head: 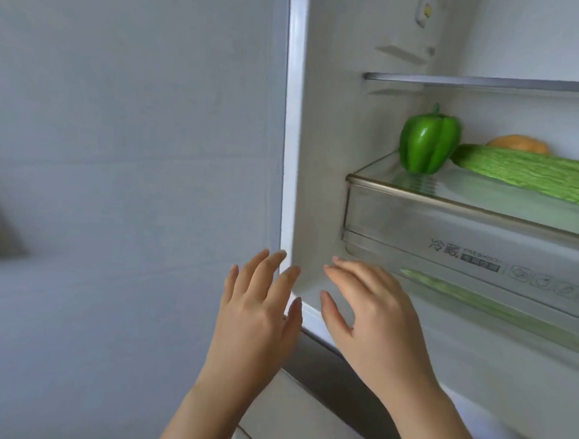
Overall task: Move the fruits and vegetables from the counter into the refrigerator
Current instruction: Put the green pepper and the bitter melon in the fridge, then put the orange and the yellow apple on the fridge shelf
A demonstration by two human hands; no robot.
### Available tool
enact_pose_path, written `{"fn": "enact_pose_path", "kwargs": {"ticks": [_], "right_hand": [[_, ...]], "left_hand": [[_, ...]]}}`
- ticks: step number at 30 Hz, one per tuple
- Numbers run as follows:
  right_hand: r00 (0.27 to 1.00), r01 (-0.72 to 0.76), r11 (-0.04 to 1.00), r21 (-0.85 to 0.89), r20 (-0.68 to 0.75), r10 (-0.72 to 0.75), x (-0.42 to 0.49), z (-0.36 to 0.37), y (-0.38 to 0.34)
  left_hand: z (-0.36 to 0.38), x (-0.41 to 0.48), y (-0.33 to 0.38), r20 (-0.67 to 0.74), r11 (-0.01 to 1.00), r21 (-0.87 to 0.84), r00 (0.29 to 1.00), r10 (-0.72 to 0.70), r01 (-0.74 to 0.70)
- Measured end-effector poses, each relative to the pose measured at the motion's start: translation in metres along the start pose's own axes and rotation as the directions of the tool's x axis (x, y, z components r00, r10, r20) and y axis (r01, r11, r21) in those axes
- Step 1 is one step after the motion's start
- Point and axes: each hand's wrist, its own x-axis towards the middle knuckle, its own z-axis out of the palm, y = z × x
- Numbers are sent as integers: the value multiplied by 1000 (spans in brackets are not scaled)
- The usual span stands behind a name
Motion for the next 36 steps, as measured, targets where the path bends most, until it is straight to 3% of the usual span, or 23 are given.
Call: {"fn": "enact_pose_path", "kwargs": {"ticks": [5,14,24,28,36], "right_hand": [[998,49,992,120,30,-53,-18,12,-78],[951,255,896,363,74,-301,-87,33,-272],[779,441,599,669,46,-625,-130,32,-471],[691,476,438,763,-16,-722,-147,38,-540],[590,454,177,873,-146,-794,-151,65,-674]], "left_hand": [[-67,-65,-42,4,985,108,991,-136,135],[-216,-219,-96,-43,876,305,925,-378,373],[-365,-361,-128,-355,545,446,699,-621,710],[-407,-410,-141,-505,370,469,587,-632,802],[-480,-455,-192,-625,133,530,491,-607,838]]}}
